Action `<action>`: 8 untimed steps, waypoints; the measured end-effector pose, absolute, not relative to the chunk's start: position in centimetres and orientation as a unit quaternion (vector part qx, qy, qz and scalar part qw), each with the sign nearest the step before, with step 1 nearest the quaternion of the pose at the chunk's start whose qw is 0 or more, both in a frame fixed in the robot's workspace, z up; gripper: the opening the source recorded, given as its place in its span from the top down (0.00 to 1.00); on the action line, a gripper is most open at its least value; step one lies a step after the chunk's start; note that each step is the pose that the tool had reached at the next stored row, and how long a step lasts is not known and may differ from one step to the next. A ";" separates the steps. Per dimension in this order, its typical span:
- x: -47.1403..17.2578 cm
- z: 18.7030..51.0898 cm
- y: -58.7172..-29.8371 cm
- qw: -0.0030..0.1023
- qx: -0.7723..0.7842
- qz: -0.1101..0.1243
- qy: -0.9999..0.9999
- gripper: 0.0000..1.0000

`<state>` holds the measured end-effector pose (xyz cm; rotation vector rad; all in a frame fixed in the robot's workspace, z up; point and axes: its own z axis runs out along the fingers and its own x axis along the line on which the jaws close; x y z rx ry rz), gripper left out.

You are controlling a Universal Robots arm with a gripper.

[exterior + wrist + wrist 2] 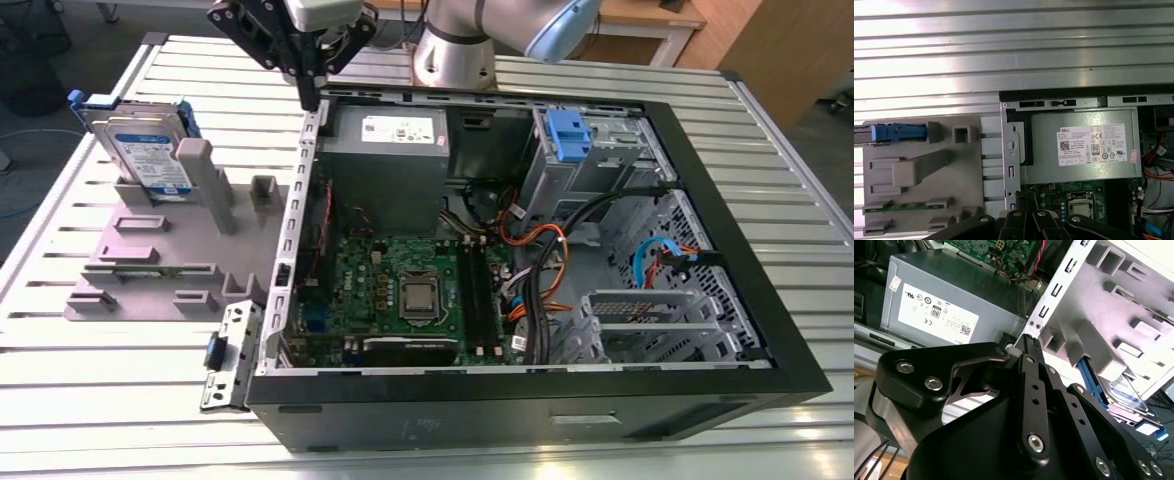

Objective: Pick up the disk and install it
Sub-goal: 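Reach for the disk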

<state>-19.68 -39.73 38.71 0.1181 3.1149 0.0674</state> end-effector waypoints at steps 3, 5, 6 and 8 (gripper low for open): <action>-19.8 38.7 -39.7 0.012 0.038 0.022 0.999 0.89; -19.9 38.7 -39.7 0.012 0.038 0.022 0.999 0.89; -19.9 38.7 -39.7 0.012 0.038 0.022 0.999 0.89; -20.0 38.7 -39.7 0.012 0.038 0.022 0.999 0.89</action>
